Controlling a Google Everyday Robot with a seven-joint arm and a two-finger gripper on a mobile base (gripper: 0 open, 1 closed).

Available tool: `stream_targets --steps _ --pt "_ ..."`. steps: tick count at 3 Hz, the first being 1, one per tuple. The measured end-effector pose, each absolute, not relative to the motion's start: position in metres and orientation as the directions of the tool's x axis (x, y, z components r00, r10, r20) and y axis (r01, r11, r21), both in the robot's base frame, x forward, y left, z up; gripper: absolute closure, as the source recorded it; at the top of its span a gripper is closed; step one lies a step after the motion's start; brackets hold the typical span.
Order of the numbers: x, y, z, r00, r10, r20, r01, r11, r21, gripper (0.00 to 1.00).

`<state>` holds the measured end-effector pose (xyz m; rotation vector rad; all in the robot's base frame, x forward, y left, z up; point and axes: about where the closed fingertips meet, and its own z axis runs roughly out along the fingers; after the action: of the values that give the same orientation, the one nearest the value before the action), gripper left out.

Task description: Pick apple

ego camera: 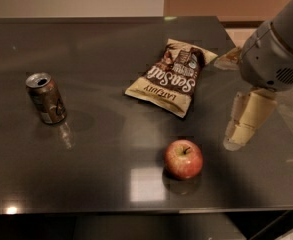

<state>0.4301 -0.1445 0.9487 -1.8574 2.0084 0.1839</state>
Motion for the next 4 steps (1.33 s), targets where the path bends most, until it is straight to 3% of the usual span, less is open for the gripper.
stream_targets --steps 4 --pt "0.373 -0.095 0.867 0.165 -0.884 -0.437 -0.984 -0.116 -0.138 0.0"
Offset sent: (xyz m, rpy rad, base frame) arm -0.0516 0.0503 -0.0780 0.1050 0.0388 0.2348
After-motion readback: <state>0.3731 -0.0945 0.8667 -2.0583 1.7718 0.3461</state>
